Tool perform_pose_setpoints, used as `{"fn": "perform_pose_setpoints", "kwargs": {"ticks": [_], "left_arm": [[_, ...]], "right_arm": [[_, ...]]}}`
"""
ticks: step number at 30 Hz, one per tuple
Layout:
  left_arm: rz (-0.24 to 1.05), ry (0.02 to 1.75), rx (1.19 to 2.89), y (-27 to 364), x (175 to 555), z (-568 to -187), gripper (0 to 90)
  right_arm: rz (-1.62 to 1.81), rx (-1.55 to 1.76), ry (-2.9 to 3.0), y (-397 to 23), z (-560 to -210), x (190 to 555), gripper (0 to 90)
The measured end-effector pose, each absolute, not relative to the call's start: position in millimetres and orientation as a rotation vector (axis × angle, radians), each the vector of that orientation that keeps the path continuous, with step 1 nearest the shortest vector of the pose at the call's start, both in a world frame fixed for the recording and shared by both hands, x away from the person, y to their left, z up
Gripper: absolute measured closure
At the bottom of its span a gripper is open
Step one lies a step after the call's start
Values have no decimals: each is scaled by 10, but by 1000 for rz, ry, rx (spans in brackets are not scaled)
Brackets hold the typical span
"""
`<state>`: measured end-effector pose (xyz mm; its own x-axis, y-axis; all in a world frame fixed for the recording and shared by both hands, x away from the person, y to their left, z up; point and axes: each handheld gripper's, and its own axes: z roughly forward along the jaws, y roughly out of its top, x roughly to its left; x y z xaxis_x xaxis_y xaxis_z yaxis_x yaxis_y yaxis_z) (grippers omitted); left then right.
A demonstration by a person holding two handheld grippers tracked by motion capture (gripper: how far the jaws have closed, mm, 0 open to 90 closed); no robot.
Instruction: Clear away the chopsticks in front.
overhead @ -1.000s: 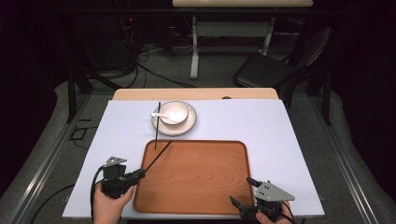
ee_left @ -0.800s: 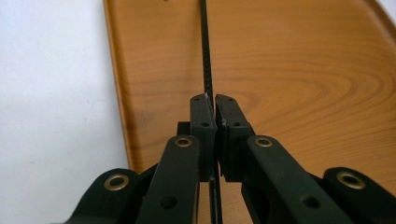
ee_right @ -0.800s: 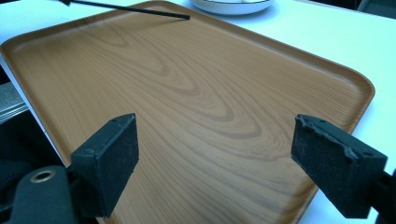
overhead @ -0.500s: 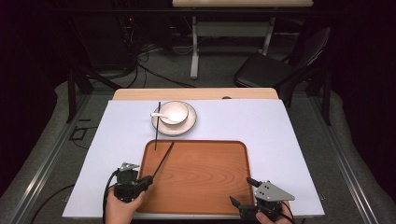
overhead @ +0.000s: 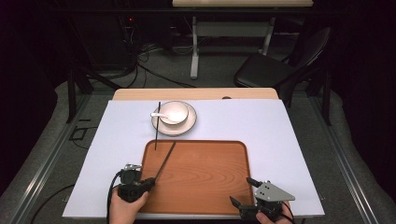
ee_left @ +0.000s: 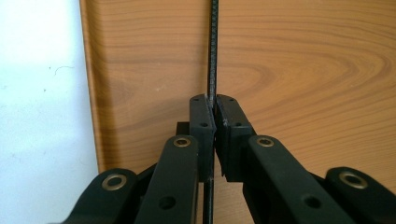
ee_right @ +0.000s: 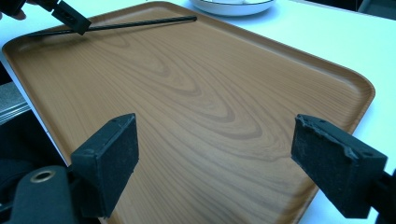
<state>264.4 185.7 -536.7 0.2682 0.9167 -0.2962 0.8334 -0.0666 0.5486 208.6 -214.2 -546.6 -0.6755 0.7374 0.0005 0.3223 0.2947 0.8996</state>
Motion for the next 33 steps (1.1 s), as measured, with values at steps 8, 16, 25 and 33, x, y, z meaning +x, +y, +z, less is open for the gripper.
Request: {"fn": "perform_pose_setpoints", "kwargs": {"ticks": [8,16,25,33], "left_arm": [[167,1569,1903,1860,2631,-5353,804],[194,1536,1876,1937,2692,-5170,665],[279,1519,1859,2024,2959,-4907,533],[308,1584,1803,2122,3326,-4716,506]], "right_arm": [[1349,945,2152,-2141,-5466,2084,147],[1348,945,2156,-2138,-5467,2084,147],[1345,948,2157,-2137,-5469,2088,147],[1344,948,2156,-2144,-5473,2093,147]]}}
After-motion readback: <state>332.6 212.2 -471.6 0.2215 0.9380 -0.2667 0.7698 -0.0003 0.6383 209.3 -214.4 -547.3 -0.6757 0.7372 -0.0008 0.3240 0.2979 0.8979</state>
